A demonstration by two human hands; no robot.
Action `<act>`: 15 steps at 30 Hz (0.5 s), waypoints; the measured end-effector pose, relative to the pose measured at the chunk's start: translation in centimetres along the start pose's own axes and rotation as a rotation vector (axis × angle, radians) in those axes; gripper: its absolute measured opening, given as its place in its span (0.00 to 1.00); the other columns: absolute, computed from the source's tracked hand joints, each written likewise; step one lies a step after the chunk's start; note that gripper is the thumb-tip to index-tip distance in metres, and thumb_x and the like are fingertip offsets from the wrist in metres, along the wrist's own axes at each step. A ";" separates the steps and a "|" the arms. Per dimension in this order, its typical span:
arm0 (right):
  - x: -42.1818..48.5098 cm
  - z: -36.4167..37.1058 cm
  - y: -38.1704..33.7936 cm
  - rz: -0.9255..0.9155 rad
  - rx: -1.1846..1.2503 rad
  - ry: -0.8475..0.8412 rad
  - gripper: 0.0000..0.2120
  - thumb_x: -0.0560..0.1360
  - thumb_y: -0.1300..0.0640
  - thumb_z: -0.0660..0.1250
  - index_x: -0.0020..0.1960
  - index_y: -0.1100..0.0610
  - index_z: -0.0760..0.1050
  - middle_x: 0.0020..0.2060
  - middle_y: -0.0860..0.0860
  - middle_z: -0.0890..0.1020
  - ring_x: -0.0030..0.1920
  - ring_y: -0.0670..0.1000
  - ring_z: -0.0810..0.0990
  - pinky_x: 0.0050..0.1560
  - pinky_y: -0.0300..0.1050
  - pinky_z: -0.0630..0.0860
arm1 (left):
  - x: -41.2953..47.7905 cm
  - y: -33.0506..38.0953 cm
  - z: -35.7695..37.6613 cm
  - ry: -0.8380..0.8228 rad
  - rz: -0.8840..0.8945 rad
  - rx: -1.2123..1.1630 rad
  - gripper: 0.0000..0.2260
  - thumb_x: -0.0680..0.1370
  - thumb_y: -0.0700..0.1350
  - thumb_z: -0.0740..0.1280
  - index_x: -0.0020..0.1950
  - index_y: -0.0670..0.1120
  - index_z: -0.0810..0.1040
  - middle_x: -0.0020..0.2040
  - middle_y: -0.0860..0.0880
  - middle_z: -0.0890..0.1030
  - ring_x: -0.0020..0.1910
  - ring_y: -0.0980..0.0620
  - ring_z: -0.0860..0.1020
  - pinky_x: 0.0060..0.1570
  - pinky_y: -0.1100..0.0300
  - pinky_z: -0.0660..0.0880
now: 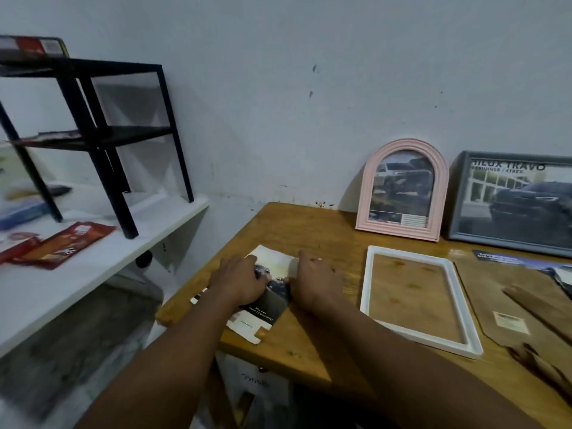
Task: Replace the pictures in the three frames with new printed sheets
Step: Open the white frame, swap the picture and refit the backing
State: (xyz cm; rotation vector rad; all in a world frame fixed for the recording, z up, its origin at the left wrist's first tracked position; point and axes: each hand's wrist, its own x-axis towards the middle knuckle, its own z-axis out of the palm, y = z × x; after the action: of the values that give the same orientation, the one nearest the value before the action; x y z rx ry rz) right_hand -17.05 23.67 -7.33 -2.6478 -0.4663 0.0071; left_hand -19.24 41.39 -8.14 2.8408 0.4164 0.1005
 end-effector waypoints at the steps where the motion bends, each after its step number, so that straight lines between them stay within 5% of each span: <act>1: -0.1 0.0 0.0 -0.006 0.002 0.017 0.32 0.76 0.47 0.69 0.75 0.52 0.60 0.70 0.57 0.73 0.70 0.60 0.70 0.70 0.64 0.63 | 0.1 0.2 -0.1 0.007 -0.006 0.008 0.29 0.77 0.65 0.66 0.74 0.51 0.71 0.72 0.45 0.73 0.70 0.42 0.69 0.66 0.44 0.71; 5: -0.7 -1.1 0.6 -0.044 0.150 0.106 0.31 0.74 0.54 0.72 0.73 0.50 0.63 0.66 0.53 0.76 0.64 0.56 0.75 0.64 0.58 0.74 | 0.5 1.1 -0.3 0.026 -0.019 -0.142 0.33 0.72 0.64 0.73 0.73 0.53 0.72 0.70 0.45 0.72 0.69 0.43 0.70 0.64 0.47 0.73; 9: -0.2 -4.9 3.1 0.015 0.398 0.208 0.30 0.72 0.66 0.72 0.70 0.50 0.68 0.67 0.51 0.72 0.66 0.54 0.73 0.61 0.53 0.77 | 0.4 3.9 -0.5 0.035 0.048 -0.445 0.24 0.74 0.49 0.77 0.69 0.51 0.76 0.67 0.45 0.75 0.61 0.46 0.77 0.59 0.52 0.78; 11: 0.1 -7.5 5.2 0.056 0.441 0.268 0.28 0.73 0.68 0.71 0.68 0.50 0.70 0.66 0.51 0.73 0.65 0.55 0.73 0.59 0.51 0.79 | 0.1 6.6 -0.7 0.027 0.089 -0.631 0.21 0.77 0.43 0.75 0.68 0.50 0.77 0.66 0.47 0.75 0.55 0.49 0.79 0.44 0.58 0.82; 13: -0.1 -10.3 7.5 0.086 0.423 0.324 0.26 0.73 0.68 0.71 0.67 0.50 0.72 0.67 0.52 0.74 0.66 0.55 0.73 0.60 0.52 0.79 | -0.3 10.0 -1.1 0.006 0.135 -0.755 0.20 0.78 0.40 0.73 0.68 0.50 0.76 0.64 0.48 0.76 0.49 0.51 0.80 0.30 0.69 0.77; 15: -0.7 -12.8 10.1 0.101 0.368 0.373 0.25 0.73 0.68 0.71 0.67 0.52 0.73 0.67 0.53 0.74 0.67 0.56 0.72 0.63 0.52 0.76 | -0.4 13.4 -1.3 0.000 0.180 -0.832 0.19 0.78 0.40 0.72 0.68 0.50 0.76 0.64 0.49 0.76 0.50 0.50 0.81 0.30 0.68 0.77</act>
State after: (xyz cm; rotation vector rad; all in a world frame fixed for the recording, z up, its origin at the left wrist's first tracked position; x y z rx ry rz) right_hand -13.39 9.43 -0.20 -2.2382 -0.1839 -0.3314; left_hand -16.14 29.21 -3.24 2.0453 0.0756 0.2427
